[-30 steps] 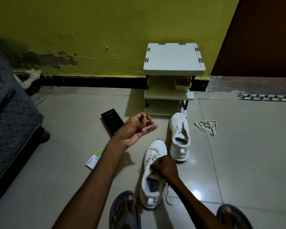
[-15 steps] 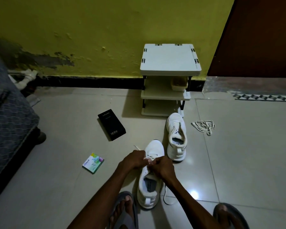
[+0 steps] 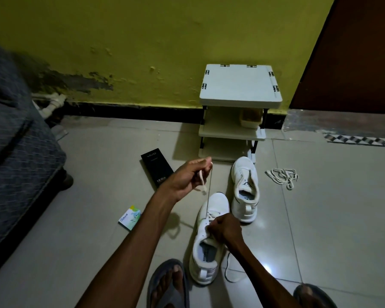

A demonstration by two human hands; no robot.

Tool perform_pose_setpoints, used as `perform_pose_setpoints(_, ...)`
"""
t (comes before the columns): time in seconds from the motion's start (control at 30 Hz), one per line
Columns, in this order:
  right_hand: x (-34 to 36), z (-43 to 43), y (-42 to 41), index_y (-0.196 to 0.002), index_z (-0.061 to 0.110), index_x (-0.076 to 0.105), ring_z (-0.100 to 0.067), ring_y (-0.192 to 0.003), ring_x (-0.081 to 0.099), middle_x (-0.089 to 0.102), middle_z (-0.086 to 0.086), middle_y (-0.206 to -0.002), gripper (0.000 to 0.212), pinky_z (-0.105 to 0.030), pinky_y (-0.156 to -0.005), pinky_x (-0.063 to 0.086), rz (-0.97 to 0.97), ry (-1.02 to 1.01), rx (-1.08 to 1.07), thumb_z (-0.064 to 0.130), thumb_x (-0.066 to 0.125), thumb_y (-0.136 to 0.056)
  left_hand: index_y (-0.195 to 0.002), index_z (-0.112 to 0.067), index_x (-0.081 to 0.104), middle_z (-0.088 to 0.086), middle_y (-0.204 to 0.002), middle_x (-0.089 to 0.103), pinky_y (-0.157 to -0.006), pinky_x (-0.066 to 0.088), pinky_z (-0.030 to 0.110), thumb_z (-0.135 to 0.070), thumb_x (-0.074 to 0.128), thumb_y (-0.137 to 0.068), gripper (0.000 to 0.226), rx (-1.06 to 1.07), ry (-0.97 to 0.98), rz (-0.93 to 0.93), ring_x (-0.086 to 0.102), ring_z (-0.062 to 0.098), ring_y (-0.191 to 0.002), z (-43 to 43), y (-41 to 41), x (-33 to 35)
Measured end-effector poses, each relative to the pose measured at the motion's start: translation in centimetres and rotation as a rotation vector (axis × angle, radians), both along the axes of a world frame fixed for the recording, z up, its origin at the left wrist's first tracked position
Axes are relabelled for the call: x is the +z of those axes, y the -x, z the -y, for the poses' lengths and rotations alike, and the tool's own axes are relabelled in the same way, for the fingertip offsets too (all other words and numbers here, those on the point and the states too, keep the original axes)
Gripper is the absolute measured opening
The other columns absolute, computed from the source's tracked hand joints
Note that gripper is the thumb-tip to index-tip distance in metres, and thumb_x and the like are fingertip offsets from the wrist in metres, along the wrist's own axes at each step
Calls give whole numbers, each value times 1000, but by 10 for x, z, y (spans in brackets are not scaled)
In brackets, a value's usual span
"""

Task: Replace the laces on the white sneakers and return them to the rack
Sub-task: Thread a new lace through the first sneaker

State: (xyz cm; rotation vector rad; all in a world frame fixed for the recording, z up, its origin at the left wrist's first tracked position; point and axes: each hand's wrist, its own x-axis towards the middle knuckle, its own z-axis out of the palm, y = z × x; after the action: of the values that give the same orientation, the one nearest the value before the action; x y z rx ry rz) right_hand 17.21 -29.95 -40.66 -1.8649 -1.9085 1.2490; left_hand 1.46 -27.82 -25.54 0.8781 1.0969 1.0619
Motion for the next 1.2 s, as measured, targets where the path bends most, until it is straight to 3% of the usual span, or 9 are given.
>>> perform_pose_setpoints(0.1, 1, -2, -2, -47, 8, 59, -11, -45, 42, 46, 1, -45, 33, -25, -47, 30, -5, 2, 29, 26, 76, -68, -78, -17, 66, -7, -67, 51, -60, 33, 24, -31, 53, -100, 29, -68, 10, -247, 38, 7, -58, 4, -1, -5)
perform_pose_setpoints(0.23, 19, -5, -6, -75, 19, 72, -7, -59, 60, 66, 5, -68, 19, -19, -57, 47, -223, -71, -51, 21, 87, -64, -92, -8, 71, 0, -71, 58, -56, 40, 17, -24, 53, -101, 26, -131, 52, -410, 47, 6, -58, 1, 5, -1)
perform_pose_setpoints(0.4, 63, -8, -8, -114, 27, 65, -14, -62, 56, 67, 11, -107, 57, -35, -68, 57, -618, -28, -58, 1, 83, -67, -83, -9, 69, 10, -76, 67, -57, 47, 20, -17, 57, -98, 21, -105, 60, -532, 55, 10, -62, -1, 0, -11)
perform_pose_setpoints(0.53, 77, -10, -11, -91, 9, 73, -10, -59, 60, 75, -2, -86, 11, -22, -55, 50, -582, -29, 41, 19, 73, -87, -80, -5, 70, 11, -70, 67, -53, 48, 20, -14, 59, -96, 21, 74, 84, -535, 58, 13, -56, -4, -1, -23)
perform_pose_setpoints(0.7, 69, -10, -20, -81, 6, 73, -9, -51, 55, 68, -5, -64, 29, -23, -56, 46, -470, -64, -27, 26, 60, -97, -71, 0, 64, 19, -67, 64, -53, 52, 28, -9, 61, -93, 24, 482, 161, -619, 57, 14, -44, -8, 24, -50)
perform_pose_setpoints(0.83, 61, -13, -25, -74, 20, 71, 2, -56, 60, 71, 4, -68, 30, -23, -64, 51, -307, -108, 134, 10, 55, -97, -106, -8, 63, 14, -104, 66, -81, 48, 35, -20, 62, -93, 18, 327, 209, -1210, 64, 31, -98, 9, 36, -77)
perform_pose_setpoints(0.97, 54, -16, -25, -76, 16, 67, -24, -66, 71, 74, -4, -70, 23, -40, -64, 58, -246, -46, 125, 1, 56, -89, -110, -15, 64, 1, -110, 67, -94, 47, 35, -23, 53, -98, 18, -143, -156, -936, 62, 20, -108, 13, 20, -92)
perform_pose_setpoints(1.07, 54, -15, -22, -81, 18, 57, -23, -58, 68, 74, -5, -70, 12, -36, -52, 53, -232, -25, 58, 15, 68, -86, -104, -12, 67, 1, -96, 71, -87, 48, 31, -37, 55, -91, 31, -327, 16, -596, 65, 19, -93, 20, -5, -89)
perform_pose_setpoints(1.2, 58, -13, -25, -89, 15, 58, -5, -38, 53, 73, -5, -70, 20, -17, -38, 37, -209, -5, -38, 29, 71, -87, -97, -8, 70, 7, -82, 68, -60, 44, 24, -77, 52, -80, 73, -397, 82, -647, 53, 10, -65, 23, -16, -99)
